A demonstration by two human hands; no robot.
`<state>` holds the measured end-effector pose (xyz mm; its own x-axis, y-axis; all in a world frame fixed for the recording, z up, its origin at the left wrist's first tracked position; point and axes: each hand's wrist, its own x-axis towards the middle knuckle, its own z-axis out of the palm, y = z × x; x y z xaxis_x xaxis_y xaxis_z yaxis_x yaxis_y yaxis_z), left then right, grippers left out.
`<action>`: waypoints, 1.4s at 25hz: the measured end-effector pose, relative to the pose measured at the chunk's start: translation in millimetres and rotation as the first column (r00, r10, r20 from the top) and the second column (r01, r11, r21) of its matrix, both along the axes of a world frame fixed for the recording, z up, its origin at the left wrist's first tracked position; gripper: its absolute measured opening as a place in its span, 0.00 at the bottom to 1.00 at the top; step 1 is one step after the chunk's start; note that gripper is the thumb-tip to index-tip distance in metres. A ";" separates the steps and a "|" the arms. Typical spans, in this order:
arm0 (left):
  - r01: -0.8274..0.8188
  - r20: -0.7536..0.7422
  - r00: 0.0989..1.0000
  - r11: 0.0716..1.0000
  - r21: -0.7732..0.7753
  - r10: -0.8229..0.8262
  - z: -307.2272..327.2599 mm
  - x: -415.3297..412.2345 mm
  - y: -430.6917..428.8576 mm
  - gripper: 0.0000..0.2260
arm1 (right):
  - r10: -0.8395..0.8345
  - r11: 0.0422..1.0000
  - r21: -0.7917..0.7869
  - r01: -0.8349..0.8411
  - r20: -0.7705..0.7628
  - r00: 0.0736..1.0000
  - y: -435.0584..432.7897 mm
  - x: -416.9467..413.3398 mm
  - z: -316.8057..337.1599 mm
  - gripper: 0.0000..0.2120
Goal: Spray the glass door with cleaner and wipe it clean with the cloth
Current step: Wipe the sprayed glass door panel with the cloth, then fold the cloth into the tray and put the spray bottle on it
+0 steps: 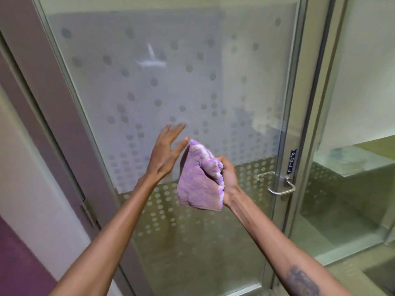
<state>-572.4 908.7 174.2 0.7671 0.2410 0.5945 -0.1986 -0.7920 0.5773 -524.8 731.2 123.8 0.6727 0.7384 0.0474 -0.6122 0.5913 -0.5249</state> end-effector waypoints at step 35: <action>0.483 0.058 0.671 0.377 -0.790 -0.739 -66.0 240.6 -546.6 0.12 | -0.487 0.572 -0.298 0.764 0.626 0.609 -568.4 166.3 -66.9 0.22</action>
